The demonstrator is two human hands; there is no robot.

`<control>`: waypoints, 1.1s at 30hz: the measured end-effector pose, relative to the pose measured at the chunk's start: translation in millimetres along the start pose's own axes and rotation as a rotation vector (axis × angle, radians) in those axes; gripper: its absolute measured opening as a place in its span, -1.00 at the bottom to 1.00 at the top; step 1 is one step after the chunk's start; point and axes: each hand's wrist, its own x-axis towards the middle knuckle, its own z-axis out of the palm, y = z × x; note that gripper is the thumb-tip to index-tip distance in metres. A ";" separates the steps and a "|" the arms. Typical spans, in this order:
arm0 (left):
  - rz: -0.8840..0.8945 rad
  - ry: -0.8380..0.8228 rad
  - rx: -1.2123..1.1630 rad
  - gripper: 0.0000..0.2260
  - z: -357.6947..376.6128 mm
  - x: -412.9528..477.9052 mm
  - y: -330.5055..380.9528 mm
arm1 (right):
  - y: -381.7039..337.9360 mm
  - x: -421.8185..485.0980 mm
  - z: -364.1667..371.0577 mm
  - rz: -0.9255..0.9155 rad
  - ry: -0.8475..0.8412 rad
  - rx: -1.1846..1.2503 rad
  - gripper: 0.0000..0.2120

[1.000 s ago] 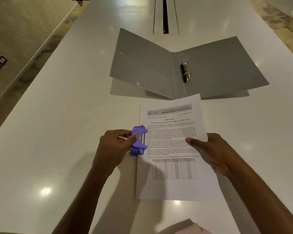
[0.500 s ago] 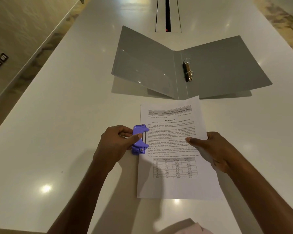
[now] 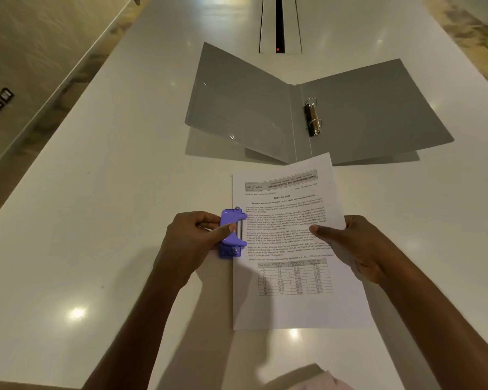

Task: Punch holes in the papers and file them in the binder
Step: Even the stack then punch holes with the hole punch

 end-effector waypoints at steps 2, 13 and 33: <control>0.005 -0.005 0.010 -0.64 -0.5 -0.3 1.1 | -0.4 1.1 -0.7 0.007 -0.008 0.006 -0.78; 0.004 -0.002 0.011 -0.62 0.2 0.4 1.7 | 6.9 -4.0 7.6 -0.029 0.037 0.051 -0.78; -0.073 -0.061 -0.025 -0.73 -4.3 14.0 7.1 | 7.0 -4.9 9.1 -0.049 0.042 -0.002 -0.77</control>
